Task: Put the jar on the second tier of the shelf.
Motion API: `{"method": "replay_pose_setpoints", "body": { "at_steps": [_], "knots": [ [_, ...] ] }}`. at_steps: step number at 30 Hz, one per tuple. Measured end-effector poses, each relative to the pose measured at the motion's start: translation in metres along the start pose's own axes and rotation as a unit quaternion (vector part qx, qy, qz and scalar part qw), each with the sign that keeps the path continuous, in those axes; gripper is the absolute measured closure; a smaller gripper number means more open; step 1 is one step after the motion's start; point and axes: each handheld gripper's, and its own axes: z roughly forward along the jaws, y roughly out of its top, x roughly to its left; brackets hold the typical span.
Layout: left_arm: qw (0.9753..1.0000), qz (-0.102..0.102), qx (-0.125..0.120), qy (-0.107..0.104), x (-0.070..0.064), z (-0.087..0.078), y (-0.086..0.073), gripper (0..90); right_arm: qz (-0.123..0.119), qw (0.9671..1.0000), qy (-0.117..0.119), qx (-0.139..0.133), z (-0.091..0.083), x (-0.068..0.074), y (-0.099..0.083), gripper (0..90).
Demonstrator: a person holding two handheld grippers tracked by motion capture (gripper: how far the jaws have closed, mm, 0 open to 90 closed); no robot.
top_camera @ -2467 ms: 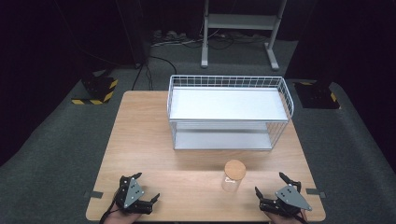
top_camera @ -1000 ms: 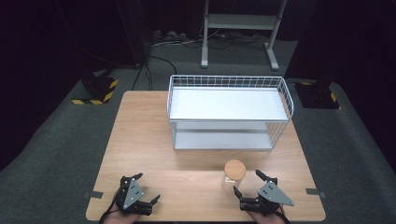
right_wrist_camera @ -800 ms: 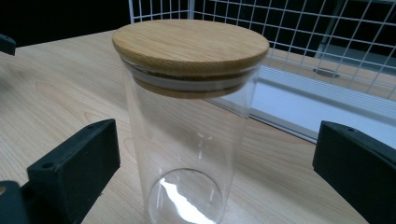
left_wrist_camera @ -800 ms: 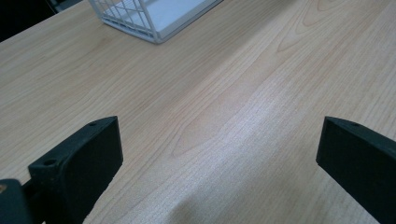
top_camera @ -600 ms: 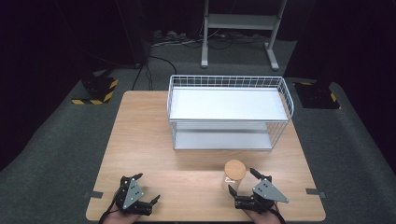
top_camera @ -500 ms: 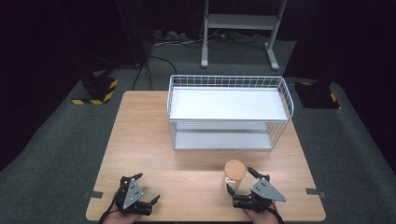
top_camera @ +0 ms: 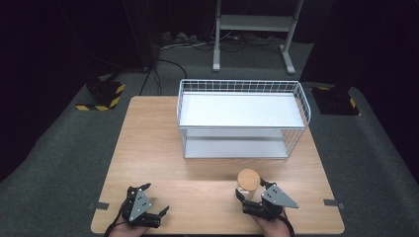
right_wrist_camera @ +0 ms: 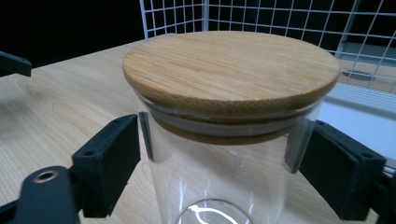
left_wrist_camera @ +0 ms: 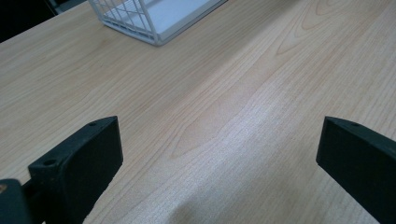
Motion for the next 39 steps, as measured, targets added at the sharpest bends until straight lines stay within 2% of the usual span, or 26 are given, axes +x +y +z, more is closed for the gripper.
{"method": "replay_pose_setpoints", "body": {
  "at_steps": [7,22,29,39],
  "knots": [
    [1.0000,0.001,0.000,0.000,0.000,0.000,0.000,0.8,0.000,1.0000,-0.005,-0.006,0.002,0.000,-0.001,25.1],
    [1.0000,0.001,-0.002,0.001,0.000,0.000,0.000,0.8,-0.007,0.9999,-0.011,-0.008,0.000,0.000,-0.001,25.9],
    [1.0000,0.002,0.000,0.002,-0.001,-0.001,0.000,0.8,-0.010,0.9996,-0.013,-0.022,-0.008,-0.001,0.002,26.0],
    [1.0000,-0.001,-0.003,-0.001,-0.001,-0.001,-0.001,0.7,-0.014,0.9994,-0.019,-0.024,-0.016,-0.004,0.004,26.0]
  ]
}}
